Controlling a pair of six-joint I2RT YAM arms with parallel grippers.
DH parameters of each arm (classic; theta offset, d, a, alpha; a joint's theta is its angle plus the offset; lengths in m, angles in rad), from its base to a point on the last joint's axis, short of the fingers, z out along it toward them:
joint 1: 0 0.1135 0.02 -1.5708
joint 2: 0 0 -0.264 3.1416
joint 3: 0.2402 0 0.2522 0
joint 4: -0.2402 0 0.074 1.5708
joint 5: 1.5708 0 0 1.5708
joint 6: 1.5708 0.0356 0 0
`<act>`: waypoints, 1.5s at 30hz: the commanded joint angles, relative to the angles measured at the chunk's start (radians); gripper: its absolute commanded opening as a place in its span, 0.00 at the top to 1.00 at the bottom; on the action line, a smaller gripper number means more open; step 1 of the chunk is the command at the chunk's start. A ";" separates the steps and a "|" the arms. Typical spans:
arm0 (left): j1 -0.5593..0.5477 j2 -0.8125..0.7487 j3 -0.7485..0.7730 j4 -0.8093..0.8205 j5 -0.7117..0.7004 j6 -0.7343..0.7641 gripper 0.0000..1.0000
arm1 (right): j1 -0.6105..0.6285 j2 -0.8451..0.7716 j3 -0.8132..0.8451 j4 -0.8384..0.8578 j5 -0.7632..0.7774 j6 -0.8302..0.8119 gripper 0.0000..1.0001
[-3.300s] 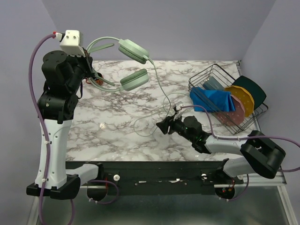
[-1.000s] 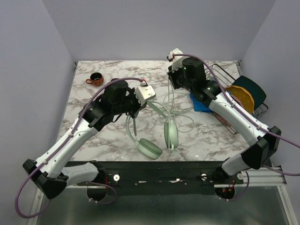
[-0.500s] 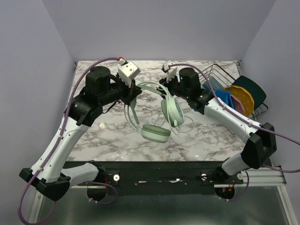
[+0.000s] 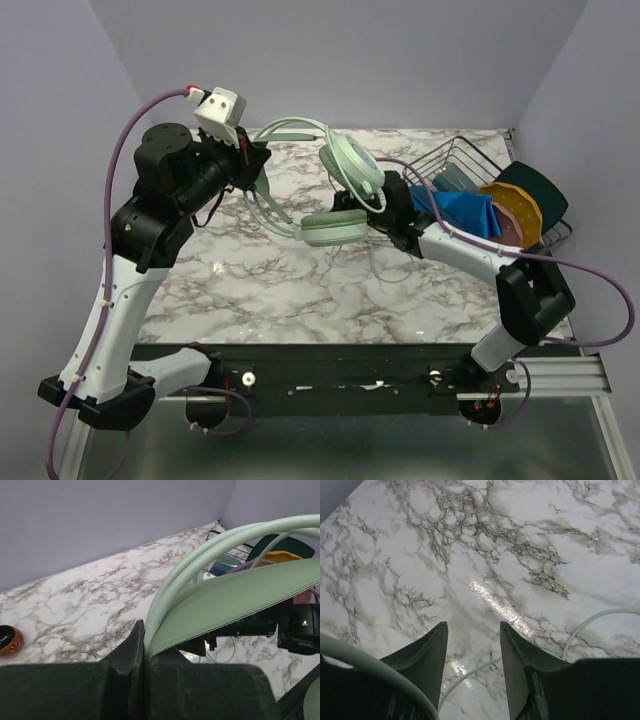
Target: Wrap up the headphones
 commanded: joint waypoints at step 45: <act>0.390 0.144 -0.347 0.624 -0.638 0.118 1.00 | 0.556 -0.082 0.129 -0.445 0.285 -0.220 0.99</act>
